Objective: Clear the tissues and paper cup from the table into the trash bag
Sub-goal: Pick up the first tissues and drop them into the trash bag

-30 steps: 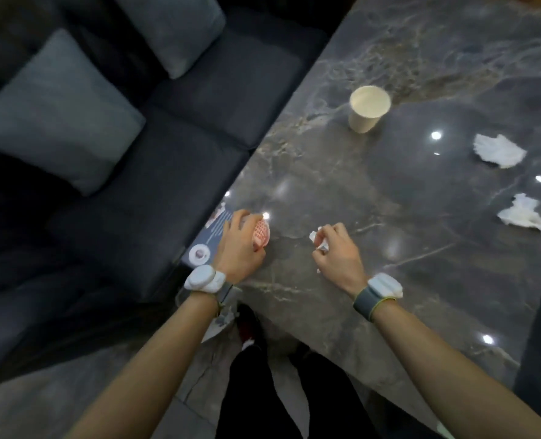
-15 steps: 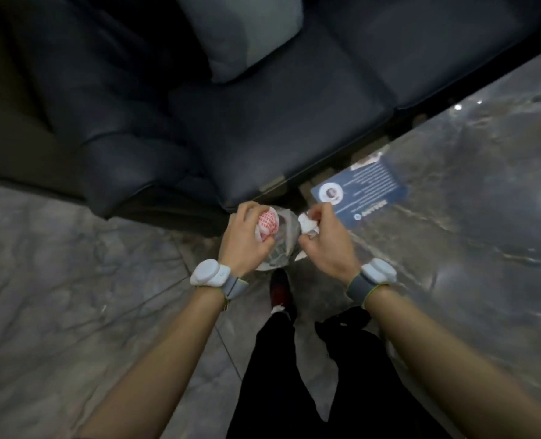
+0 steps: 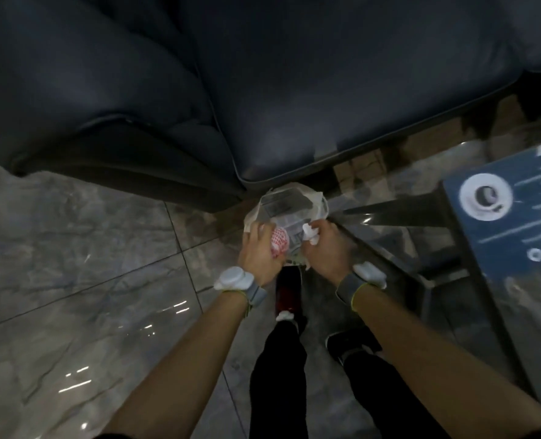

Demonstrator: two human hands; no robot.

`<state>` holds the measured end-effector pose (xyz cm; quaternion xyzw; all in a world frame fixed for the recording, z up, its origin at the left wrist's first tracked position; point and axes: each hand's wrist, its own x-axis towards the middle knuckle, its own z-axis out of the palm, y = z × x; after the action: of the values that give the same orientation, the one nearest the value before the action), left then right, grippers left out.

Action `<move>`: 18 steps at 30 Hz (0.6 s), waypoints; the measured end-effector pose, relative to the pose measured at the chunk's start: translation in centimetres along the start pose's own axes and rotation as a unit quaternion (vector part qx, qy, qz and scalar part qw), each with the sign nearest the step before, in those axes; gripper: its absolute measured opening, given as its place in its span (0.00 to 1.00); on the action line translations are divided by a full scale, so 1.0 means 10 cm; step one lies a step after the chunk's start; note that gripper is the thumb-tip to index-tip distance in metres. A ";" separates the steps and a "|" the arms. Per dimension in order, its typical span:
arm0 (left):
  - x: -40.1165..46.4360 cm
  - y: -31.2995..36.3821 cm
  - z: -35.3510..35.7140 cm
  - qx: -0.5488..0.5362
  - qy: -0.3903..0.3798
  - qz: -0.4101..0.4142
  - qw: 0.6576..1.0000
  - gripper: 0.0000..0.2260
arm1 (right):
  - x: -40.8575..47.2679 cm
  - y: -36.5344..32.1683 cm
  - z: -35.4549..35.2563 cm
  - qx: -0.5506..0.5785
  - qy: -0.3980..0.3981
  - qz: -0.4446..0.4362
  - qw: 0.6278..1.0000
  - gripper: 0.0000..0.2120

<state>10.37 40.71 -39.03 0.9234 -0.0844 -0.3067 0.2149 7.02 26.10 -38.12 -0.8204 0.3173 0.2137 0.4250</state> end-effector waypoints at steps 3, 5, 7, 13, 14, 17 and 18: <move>0.32 -0.18 0.23 0.006 0.001 -0.012 1.000 0.29 | 0.34 0.16 0.26 -0.015 -0.006 0.011 1.000 0.20; 0.47 -0.25 0.31 0.005 -0.018 -0.022 1.000 0.33 | 0.47 0.23 0.39 -0.019 -0.018 0.015 1.000 0.24; 0.53 -0.29 0.34 0.001 -0.032 -0.023 0.999 0.37 | 0.53 0.28 0.46 -0.022 -0.025 0.009 0.999 0.29; 0.36 -0.29 0.09 -0.009 0.008 0.020 1.000 0.35 | 0.42 0.15 0.27 -0.016 -0.021 0.004 1.000 0.29; 0.32 -0.26 0.03 -0.010 0.013 0.024 1.000 0.36 | 0.38 0.09 0.21 -0.010 -0.022 -0.003 1.000 0.29; 0.14 -0.01 -0.27 -0.017 0.027 0.038 0.999 0.36 | 0.16 -0.15 -0.10 0.015 -0.015 -0.043 0.999 0.29; 0.08 0.09 -0.39 -0.020 0.036 0.044 0.998 0.36 | 0.08 -0.24 -0.21 0.019 -0.010 -0.057 0.998 0.29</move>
<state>13.32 41.00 -36.22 0.9247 -0.1109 -0.2650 0.2498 9.47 25.16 -36.13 -0.8266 0.2700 0.1918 0.4550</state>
